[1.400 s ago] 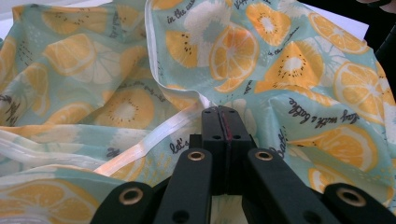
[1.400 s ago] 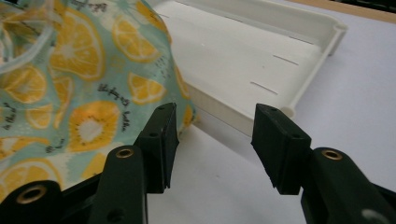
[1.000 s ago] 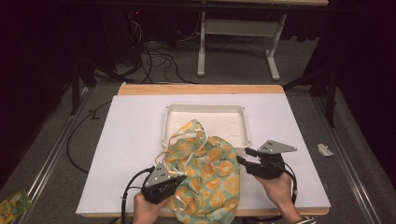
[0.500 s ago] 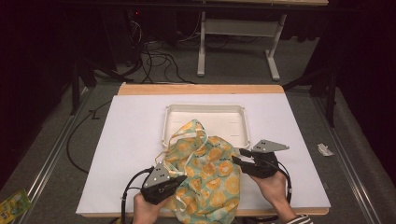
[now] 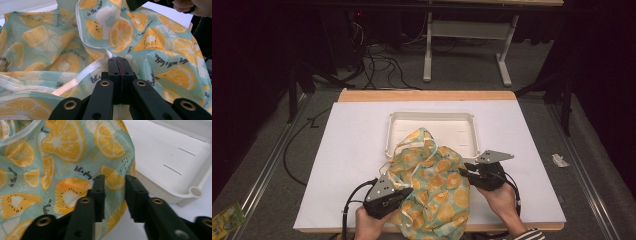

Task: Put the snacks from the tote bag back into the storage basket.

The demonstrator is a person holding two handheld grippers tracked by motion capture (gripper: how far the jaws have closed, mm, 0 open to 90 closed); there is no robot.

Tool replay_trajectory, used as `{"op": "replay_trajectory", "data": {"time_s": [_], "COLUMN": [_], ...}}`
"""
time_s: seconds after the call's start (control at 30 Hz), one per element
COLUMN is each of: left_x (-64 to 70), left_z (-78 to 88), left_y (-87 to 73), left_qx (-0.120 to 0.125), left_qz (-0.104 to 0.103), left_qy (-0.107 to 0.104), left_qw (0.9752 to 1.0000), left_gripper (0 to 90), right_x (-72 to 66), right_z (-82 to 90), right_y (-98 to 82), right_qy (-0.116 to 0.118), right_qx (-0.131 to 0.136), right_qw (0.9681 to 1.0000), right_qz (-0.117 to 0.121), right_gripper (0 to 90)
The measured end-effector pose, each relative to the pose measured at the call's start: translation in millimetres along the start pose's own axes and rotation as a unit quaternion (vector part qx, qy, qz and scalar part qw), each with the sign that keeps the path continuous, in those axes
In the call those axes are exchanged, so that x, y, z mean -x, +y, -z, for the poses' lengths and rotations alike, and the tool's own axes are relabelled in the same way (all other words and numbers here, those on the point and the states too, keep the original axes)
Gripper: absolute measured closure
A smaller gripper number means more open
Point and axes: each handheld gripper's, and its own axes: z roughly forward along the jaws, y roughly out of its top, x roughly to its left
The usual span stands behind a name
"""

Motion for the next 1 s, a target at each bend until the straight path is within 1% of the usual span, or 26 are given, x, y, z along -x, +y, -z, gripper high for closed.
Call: {"op": "replay_trajectory", "data": {"time_s": [0.03, 0.07, 0.1, 0.17, 0.27, 0.37, 0.5, 0.53, 0.57, 0.6, 0.63, 0.77, 0.9, 0.97, 1.0], "left_x": [-0.1, -0.1, -0.2, -0.3, -1.1, -1.4, -1.3, -1.2, -1.2, -1.1, -1.1, -0.7, -2.2, -3.4, -3.6], "left_z": [0.2, 0.4, 1.1, 1.8, 4.1, 6.1, 7.4, 7.6, 7.9, 8.2, 8.9, 12.7, 18.7, 21.9, 24.0], "left_y": [0.0, 0.0, -0.2, -0.2, -0.3, 0.3, 1.3, 1.3, 1.3, 1.3, 1.3, 1.7, 2.2, 2.5, 2.5], "left_qx": [0.0, 0.001, 0.002, 0.002, 0.006, 0.012, 0.014, 0.015, 0.015, 0.016, 0.016, 0.017, 0.025, 0.026, 0.028], "left_qz": [0.0, 0.0, 0.0, 0.0, 0.0, 0.002, -0.001, -0.001, -0.001, 0.0, -0.001, -0.003, 0.001, 0.004, 0.003], "left_qy": [0.0, 0.0, 0.001, 0.001, 0.004, 0.005, 0.007, 0.009, 0.011, 0.013, 0.015, 0.024, 0.036, 0.039, 0.043], "left_qw": [1.0, 1.0, 1.0, 1.0, 1.0, 0.9999, 0.9999, 0.9999, 0.9998, 0.9998, 0.9998, 0.9996, 0.999, 0.9989, 0.9987], "left_gripper": [90.0, 90.0, 90.0, 90.0, 90.0, 90.0, 90.0, 89.2, 86.3, 86.3, 83.7, 80.6, 76.1, 72.3, 72.3], "right_x": [-1.0, -1.0, -0.7, -0.5, 1.3, 4.7, 7.7, 9.0, 10.2, 10.2, 11.7, 14.5, 17.5, 20.4, 20.4], "right_z": [-1.1, -1.1, -1.2, -1.4, -0.3, 3.1, 3.7, 3.4, 3.4, 3.4, 3.1, 2.5, 1.2, 0.4, 0.4], "right_y": [1.6, 1.6, 1.6, 1.3, -0.9, -4.2, -7.6, -9.3, -11.6, -11.6, -14.0, -17.3, -21.9, -25.6, -25.6], "right_qy": [-0.001, -0.001, 0.0, 0.0, -0.004, -0.013, -0.019, -0.022, -0.025, -0.025, -0.027, -0.031, -0.035, -0.038, -0.038], "right_qx": [-0.006, -0.006, -0.007, -0.008, -0.009, -0.004, -0.008, -0.005, -0.008, -0.008, -0.009, -0.011, -0.014, -0.016, -0.016], "right_qw": [1.0, 1.0, 0.9999, 0.9999, 0.9999, 0.9998, 0.9997, 0.9997, 0.9996, 0.9996, 0.9996, 0.9994, 0.9993, 0.9992, 0.9992], "right_qz": [0.008, 0.008, 0.011, 0.012, 0.014, 0.013, 0.012, 0.013, 0.011, 0.011, 0.007, 0.009, 0.003, 0.0, 0.0], "right_gripper": [83.9, 83.9, 88.7, 89.9, 90.0, 90.0, 90.0, 90.0, 90.0, 90.0, 90.0, 90.0, 90.0, 90.0, 90.0]}}
